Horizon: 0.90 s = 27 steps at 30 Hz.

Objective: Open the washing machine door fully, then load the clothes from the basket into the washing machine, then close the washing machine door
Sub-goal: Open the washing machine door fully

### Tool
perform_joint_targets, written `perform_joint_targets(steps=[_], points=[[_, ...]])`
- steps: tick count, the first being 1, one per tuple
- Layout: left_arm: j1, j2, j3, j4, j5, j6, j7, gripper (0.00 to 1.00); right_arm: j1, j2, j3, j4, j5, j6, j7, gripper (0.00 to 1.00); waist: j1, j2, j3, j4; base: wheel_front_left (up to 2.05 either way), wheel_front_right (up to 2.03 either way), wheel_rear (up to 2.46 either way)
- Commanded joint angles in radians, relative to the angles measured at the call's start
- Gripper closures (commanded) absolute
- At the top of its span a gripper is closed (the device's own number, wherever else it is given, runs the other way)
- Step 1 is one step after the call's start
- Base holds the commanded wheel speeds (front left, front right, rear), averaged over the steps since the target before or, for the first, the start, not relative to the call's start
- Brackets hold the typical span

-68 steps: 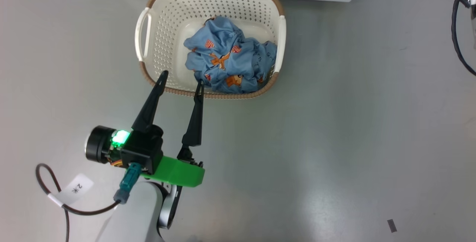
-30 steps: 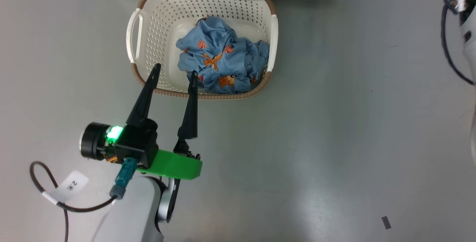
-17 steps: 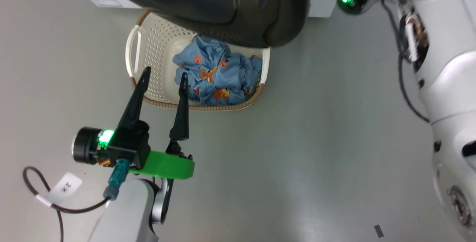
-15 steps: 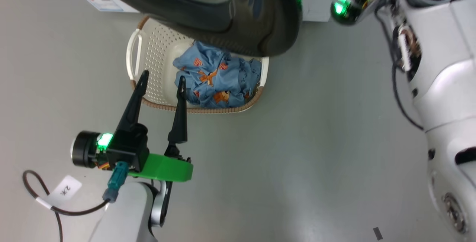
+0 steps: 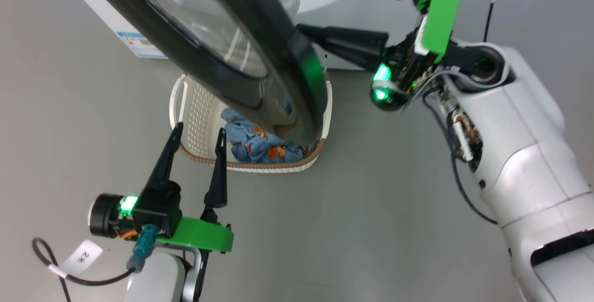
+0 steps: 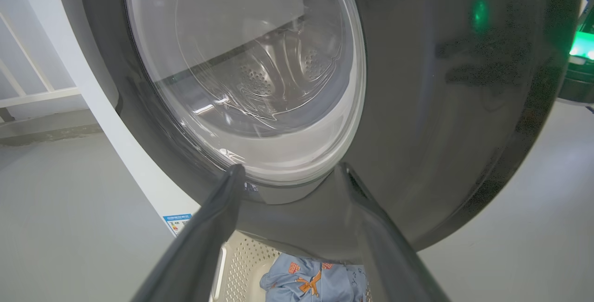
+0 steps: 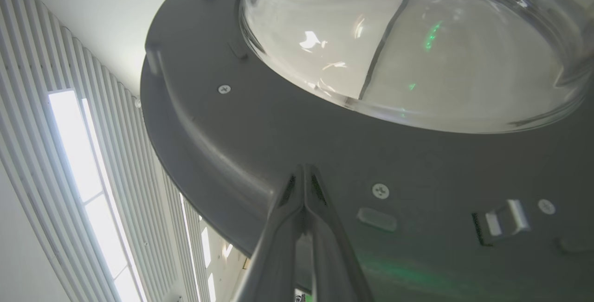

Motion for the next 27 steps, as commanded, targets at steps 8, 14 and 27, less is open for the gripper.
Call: perform_joint_targets(steps=[8,14,27], points=[[0.04,0.019,0.043,0.003,0.015,-0.021,-0.009,0.0,0.076,0.036,0.169,-0.096,0.138,0.002,-0.071,1.0,0.0001,-0.0001,-0.08,-0.011,0.0,0.0,0.0],[0.062,0.019,0.043,0.011,0.019,-0.031,-0.009,0.0,0.103,0.036,0.264,-0.13,0.217,0.002,-0.131,1.0,0.0001,-0.0001,-0.11,-0.008,0.0,0.0,0.0],[0.085,0.019,0.041,0.014,0.011,-0.032,-0.009,0.0,0.106,0.028,0.327,-0.127,0.281,0.002,-0.21,1.0,0.0001,-0.0001,-0.138,-0.007,0.0,0.0,0.0]])
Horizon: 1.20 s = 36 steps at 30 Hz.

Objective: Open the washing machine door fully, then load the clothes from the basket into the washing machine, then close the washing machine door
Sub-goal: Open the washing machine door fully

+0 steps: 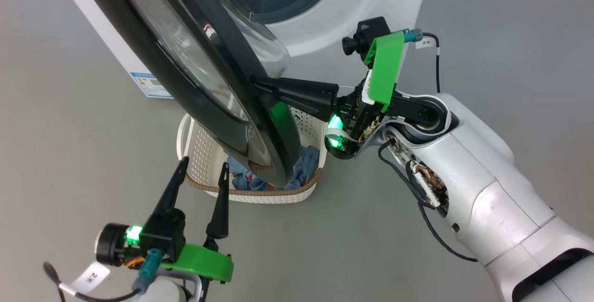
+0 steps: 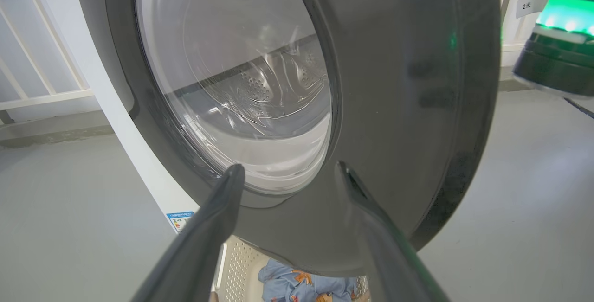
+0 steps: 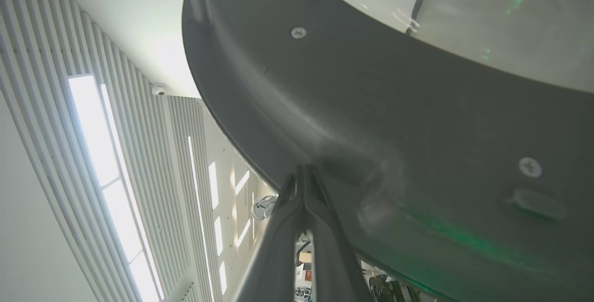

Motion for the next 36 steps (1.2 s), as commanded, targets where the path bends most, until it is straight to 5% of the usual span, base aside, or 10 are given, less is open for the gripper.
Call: perform_joint_targets(steps=[1,19,28,29,30,31,36], points=[[0.001,0.018,0.034,-0.013,0.004,-0.006,-0.009,0.0,0.013,0.023,0.004,-0.029,0.009,0.002,-0.017,1.0,0.0001,0.0,-0.002,-0.003,0.0,0.0,0.0],[0.036,0.02,0.102,-0.004,0.023,-0.024,-0.009,0.0,0.233,-0.069,-0.266,-0.322,-0.054,0.002,-0.284,1.0,0.0001,0.0,-0.056,-0.066,0.0,0.0,0.0],[0.066,0.028,0.144,-0.004,0.038,-0.034,-0.009,0.0,0.511,-0.084,-0.465,-0.634,-0.359,0.002,-0.515,1.0,0.0001,0.0,-0.089,-0.116,0.0,0.0,0.0],[0.067,0.029,0.147,-0.003,0.039,-0.034,-0.009,0.0,0.543,-0.077,-0.482,-0.671,-0.393,0.002,-0.54,0.93,0.0001,0.0,-0.091,-0.122,0.0,0.0,0.0],[0.068,0.029,0.151,-0.003,0.04,-0.035,-0.009,0.0,0.575,-0.068,-0.496,-0.701,-0.418,0.002,-0.56,0.59,0.0001,0.0,-0.092,-0.127,0.0,0.0,0.0],[0.068,0.029,0.153,-0.003,0.041,-0.036,-0.009,0.0,0.604,-0.068,-0.506,-0.729,-0.451,0.002,-0.576,0.0,0.0001,0.0,-0.094,-0.13,0.0,0.0,0.0],[0.077,0.03,0.17,0.0,0.044,-0.039,-0.009,0.0,0.718,-0.06,-0.527,-0.838,-0.588,0.002,-0.676,0.0,0.0001,0.0,-0.112,-0.151,0.0,0.0,0.0]])
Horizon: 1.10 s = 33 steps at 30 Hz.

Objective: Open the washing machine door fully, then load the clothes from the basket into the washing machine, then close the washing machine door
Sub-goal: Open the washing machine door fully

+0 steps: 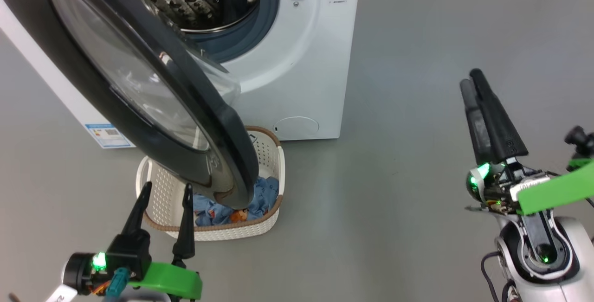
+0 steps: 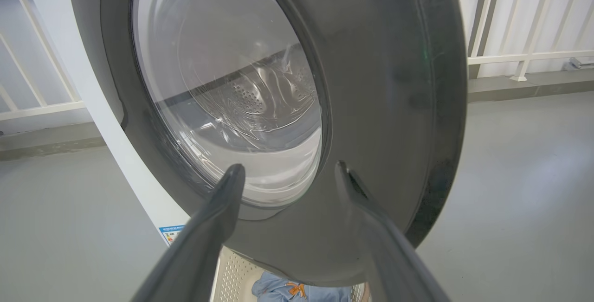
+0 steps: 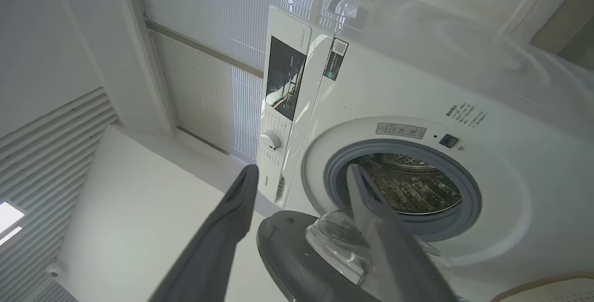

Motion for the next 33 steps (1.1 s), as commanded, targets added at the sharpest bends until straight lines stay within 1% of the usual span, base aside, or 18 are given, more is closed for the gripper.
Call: perform_joint_targets(steps=[1,3,5,6,9,11,13,14,16,19,24,25,29,33], points=[[0.002,0.023,0.04,-0.015,0.016,-0.006,-0.009,0.0,0.01,0.004,0.017,-0.054,-0.042,0.002,-0.034,0.0,0.0,0.0,-0.013,-0.013,0.0,0.0,0.0],[0.008,0.024,0.046,-0.017,0.017,-0.007,-0.009,0.0,0.035,-0.005,0.026,-0.086,-0.093,0.002,-0.09,0.0,0.0,0.0,-0.017,-0.019,0.0,0.0,0.0],[0.012,0.024,0.051,-0.019,0.018,-0.008,-0.009,0.0,0.054,-0.032,0.044,-0.114,-0.157,0.002,-0.152,0.0,0.0,0.0,-0.021,-0.024,0.0,0.0,0.0],[0.017,0.024,0.057,-0.022,0.019,-0.009,-0.009,0.0,0.071,-0.057,0.07,-0.131,-0.202,0.002,-0.225,0.0,0.0,0.0,-0.024,-0.029,0.0,0.0,0.0],[0.023,0.024,0.064,-0.024,0.02,-0.01,-0.009,0.0,0.099,-0.136,0.11,-0.127,-0.318,0.002,-0.332,0.0,0.0,0.0,-0.029,-0.033,0.0,0.0,0.0],[0.026,0.024,0.07,-0.027,0.02,-0.01,-0.009,0.0,0.122,-0.179,0.12,-0.104,-0.408,0.002,-0.368,0.0,0.0,0.0,-0.03,-0.035,0.0,0.0,0.0],[0.029,0.025,0.077,-0.03,0.019,-0.011,-0.009,0.0,0.148,-0.193,0.097,-0.072,-0.492,0.002,-0.378,0.0,0.0,0.0,-0.031,-0.039,0.0,0.0,0.0],[0.032,0.025,0.08,-0.032,0.02,-0.011,-0.009,0.0,0.157,-0.192,0.065,-0.063,-0.556,0.002,-0.379,0.0,0.0,0.0,-0.031,-0.042,0.0,0.0,0.0],[0.037,0.025,0.085,-0.035,0.02,-0.011,-0.009,0.0,0.188,-0.169,0.003,-0.04,-0.662,0.002,-0.38,0.0,0.0,0.0,-0.032,-0.045,0.0,0.0,0.0],[0.042,0.024,0.089,-0.036,0.021,-0.011,-0.009,0.0,0.235,-0.145,-0.067,-0.006,-0.818,0.002,-0.38,0.0,0.0,0.0,-0.034,-0.049,0.0,0.0,0.0],[0.049,0.023,0.096,-0.033,0.019,-0.013,-0.009,0.0,0.306,-0.122,-0.128,0.064,-1.034,0.002,-0.38,0.0,0.0,0.0,-0.043,-0.055,0.0,0.0,0.0],[0.049,0.023,0.096,-0.033,0.019,-0.013,-0.009,0.0,0.306,-0.122,-0.128,0.064,-1.034,0.002,-0.38,0.0,0.0,0.0,-0.043,-0.055,0.0,0.0,0.0],[0.056,0.022,0.1,-0.029,0.018,-0.018,-0.009,0.0,0.349,-0.106,-0.16,0.131,-1.151,0.002,-0.38,0.0,0.0,0.0,-0.053,-0.056,0.0,0.0,0.0],[0.063,0.021,0.103,-0.024,0.017,-0.022,-0.009,0.0,0.39,-0.084,-0.185,0.194,-1.215,0.002,-0.38,0.0,0.0,0.0,-0.067,-0.053,0.0,0.0,0.0]])
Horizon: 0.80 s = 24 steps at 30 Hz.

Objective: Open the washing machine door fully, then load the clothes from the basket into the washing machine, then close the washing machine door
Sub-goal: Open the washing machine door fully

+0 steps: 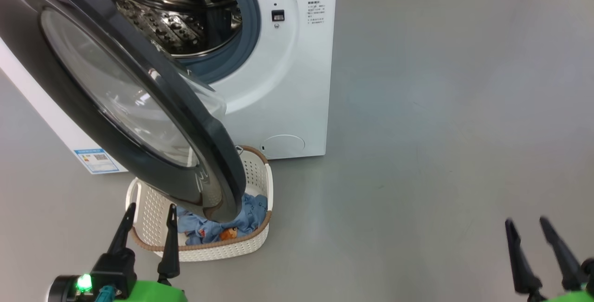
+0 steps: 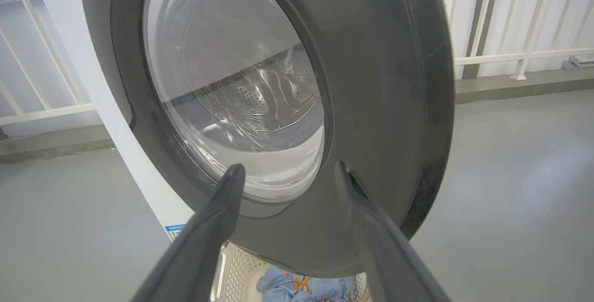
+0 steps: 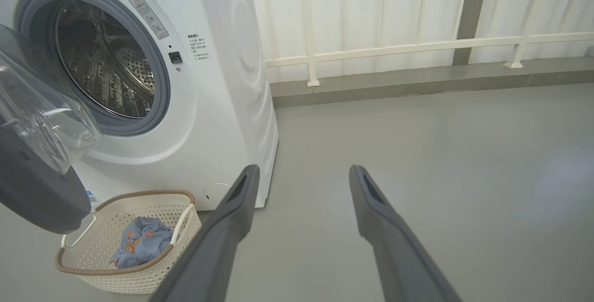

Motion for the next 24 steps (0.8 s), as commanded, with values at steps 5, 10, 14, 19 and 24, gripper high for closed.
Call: perform_joint_targets(steps=[5,10,14,19,24], points=[[-0.001,0.013,0.043,-0.016,0.0,-0.008,-0.009,0.0,0.015,-0.001,0.005,0.003,-0.041,0.002,-0.005,0.0,0.0,0.0,-0.014,-0.001,0.0,0.0,0.0],[0.007,0.012,0.047,-0.011,0.001,-0.012,-0.009,0.0,0.022,0.004,0.003,0.01,-0.052,0.002,-0.005,0.0,0.0,0.0,-0.022,-0.002,0.0,0.0,0.0],[0.014,0.011,0.05,-0.004,0.0,-0.014,-0.009,0.0,0.028,0.008,0.001,0.007,-0.061,0.002,-0.005,0.0,0.0,0.0,-0.031,-0.002,0.0,0.0,0.0],[0.019,0.01,0.051,0.002,-0.001,-0.015,-0.009,0.0,0.033,0.011,0.001,0.005,-0.068,0.002,-0.005,0.0,0.0,0.0,-0.038,-0.003,0.0,0.0,0.0],[0.021,0.009,0.051,0.005,-0.003,-0.014,-0.009,0.0,0.032,0.007,0.007,0.002,-0.075,0.002,-0.005,0.0,0.0,0.0,-0.038,-0.006,0.0,0.0,0.0]])
